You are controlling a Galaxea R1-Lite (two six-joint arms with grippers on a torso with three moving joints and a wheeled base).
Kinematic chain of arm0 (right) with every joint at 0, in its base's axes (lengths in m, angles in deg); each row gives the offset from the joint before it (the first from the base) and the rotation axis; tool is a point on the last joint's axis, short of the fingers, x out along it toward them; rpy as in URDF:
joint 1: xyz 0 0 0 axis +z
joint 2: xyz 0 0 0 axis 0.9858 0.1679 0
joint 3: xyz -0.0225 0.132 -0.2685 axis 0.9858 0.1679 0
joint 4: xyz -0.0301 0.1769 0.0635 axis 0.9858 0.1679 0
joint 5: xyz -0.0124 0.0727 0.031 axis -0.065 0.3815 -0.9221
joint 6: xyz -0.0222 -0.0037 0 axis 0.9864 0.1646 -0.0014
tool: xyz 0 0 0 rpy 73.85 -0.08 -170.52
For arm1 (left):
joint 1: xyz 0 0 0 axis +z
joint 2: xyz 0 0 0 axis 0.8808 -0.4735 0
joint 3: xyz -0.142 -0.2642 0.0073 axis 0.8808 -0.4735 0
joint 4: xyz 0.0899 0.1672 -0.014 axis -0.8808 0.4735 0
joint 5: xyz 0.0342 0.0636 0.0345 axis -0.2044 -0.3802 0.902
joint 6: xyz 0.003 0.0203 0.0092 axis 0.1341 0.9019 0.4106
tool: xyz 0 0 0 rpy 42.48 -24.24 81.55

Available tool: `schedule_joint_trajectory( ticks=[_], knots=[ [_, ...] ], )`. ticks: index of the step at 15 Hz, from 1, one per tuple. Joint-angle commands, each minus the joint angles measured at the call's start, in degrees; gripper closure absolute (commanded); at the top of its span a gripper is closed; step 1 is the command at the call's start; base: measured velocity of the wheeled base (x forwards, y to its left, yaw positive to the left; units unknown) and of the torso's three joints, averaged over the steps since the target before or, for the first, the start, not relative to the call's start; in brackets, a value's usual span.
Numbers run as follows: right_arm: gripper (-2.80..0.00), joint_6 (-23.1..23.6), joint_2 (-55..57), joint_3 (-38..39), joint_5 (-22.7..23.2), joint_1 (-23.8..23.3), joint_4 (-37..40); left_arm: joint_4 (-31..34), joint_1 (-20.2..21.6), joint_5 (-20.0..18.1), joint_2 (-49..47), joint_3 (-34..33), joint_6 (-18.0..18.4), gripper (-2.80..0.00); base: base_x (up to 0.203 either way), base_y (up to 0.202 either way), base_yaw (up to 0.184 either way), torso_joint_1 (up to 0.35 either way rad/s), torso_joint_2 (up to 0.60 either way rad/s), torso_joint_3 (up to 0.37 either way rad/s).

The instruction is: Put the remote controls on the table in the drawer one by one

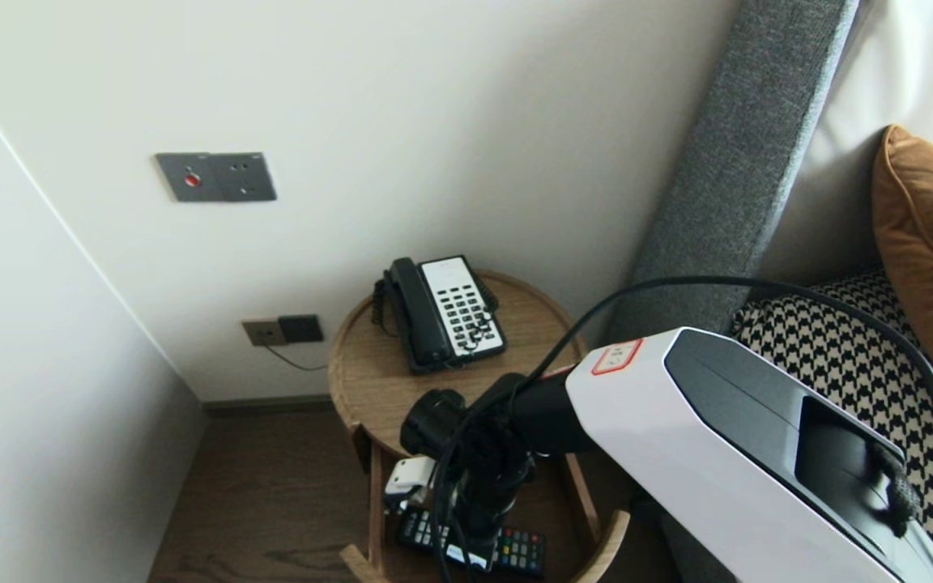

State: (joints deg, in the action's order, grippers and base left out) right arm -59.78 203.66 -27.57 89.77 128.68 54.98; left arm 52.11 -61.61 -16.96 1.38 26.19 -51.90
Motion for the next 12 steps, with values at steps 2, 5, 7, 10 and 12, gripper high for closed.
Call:
schedule_joint_trajectory(
  ticks=[2,5,7,10,12],
  knots=[
    [0.0,-0.3,-2.4,2.4,0.2,0.4,0.4,0.0,0.0,0.0,0.3,-0.1,0.0,0.0,0.0,0.0,0.0,0.0,0.0,0.0],
    [0.0,-1.9,-2.5,2.6,0.1,0.5,0.3,0.0,0.0,0.0,0.3,-0.1,0.0,0.0,0.0,0.0,0.0,0.0,0.0,0.0],
    [0.0,-3.4,-2.7,3.4,0.1,0.6,-1.0,0.0,0.0,0.0,0.3,-0.1,0.0,0.0,0.0,0.0,0.0,0.0,0.0,0.0],
    [0.0,-3.8,-3.5,7.2,-1.0,1.1,-5.0,0.0,0.0,0.0,0.3,-0.1,0.0,0.0,0.0,0.0,0.0,0.0,0.0,0.0],
    [0.0,-4.0,-4.1,8.7,-1.2,1.4,-6.2,0.0,0.0,0.0,0.3,-0.1,0.0,0.0,0.0,0.0,0.0,0.0,0.0,0.0]
  ],
)
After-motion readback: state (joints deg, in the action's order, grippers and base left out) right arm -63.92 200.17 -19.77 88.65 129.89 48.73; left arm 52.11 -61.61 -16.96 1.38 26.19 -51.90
